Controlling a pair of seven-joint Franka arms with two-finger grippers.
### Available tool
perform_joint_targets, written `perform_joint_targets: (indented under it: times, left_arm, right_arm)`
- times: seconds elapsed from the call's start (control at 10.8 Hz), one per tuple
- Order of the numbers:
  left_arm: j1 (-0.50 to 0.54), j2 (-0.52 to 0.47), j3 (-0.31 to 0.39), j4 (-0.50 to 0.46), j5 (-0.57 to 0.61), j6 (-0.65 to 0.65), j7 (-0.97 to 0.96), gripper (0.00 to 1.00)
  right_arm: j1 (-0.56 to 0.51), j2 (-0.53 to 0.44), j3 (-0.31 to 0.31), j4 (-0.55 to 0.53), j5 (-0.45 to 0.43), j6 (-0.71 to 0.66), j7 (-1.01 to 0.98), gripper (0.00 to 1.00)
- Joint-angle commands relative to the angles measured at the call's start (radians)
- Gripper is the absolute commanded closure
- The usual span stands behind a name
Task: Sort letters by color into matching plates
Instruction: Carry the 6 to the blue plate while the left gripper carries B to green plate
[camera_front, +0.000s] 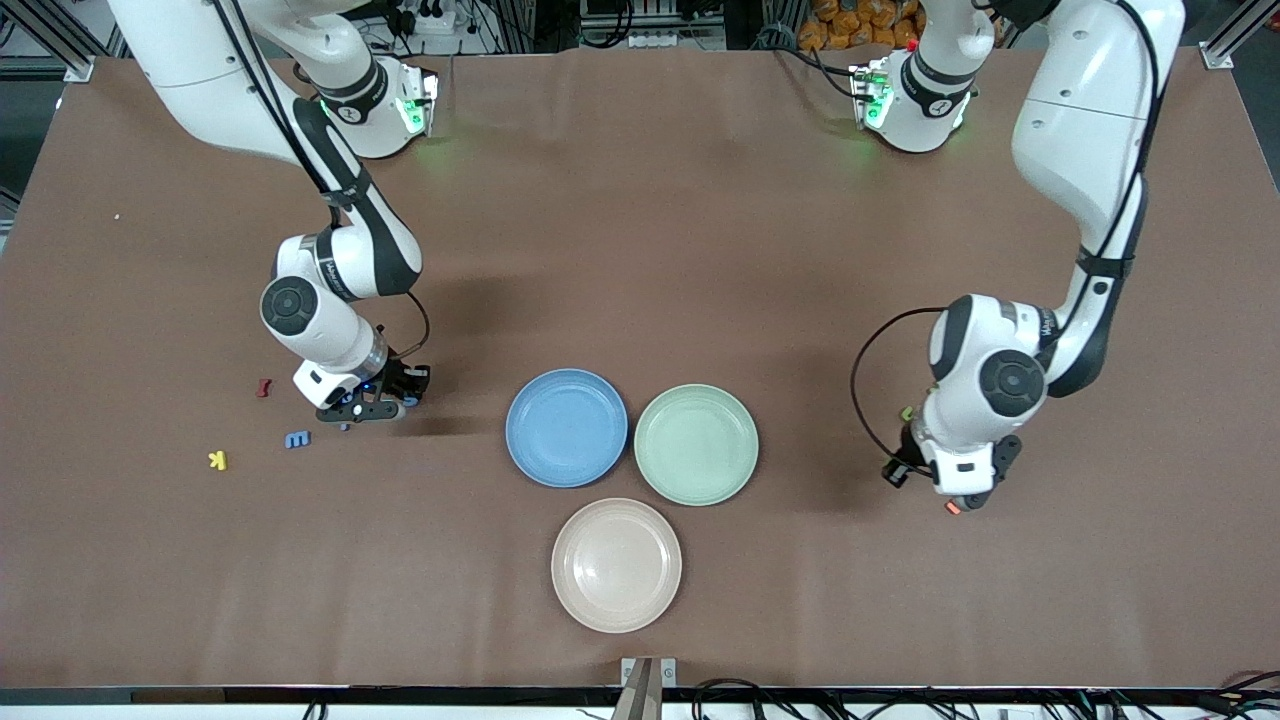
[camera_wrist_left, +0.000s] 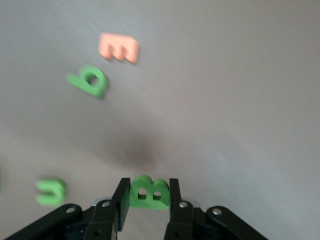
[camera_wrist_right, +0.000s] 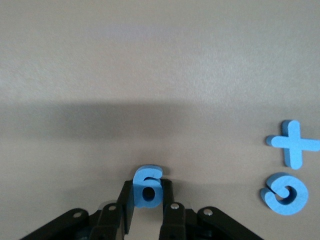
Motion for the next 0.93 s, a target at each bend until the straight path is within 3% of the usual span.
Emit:
perform_joint_targets:
  times: [0.0,0.19,0.56,0.84]
  left_arm:
    - [-0.076,-0.012,-0.019,0.069,-0.071,-0.023,-0.137,1.00]
    - [-0.113,-0.012,-0.058,0.106,-0.105,-0.023,-0.214,1.00]
    - [-0.245,0.011,-0.058,0.155,-0.105,-0.021,-0.378,1.00]
    - [-0.268,0.029,-0.061,0.184,-0.112,0.006,-0.389,1.00]
  right_arm:
    - [-0.004,-0.063,0.007,0.046,0.006,-0.106,0.014,0.80]
    - [0.006,-0.074,0.017,0.115,0.008,-0.189,0.064,0.80]
    - [0.095,-0.062,0.047,0.218,0.195,-0.195,0.091,0.80]
    - [0.187,-0.026,0.045,0.273,0.272,-0.188,0.121,0.80]
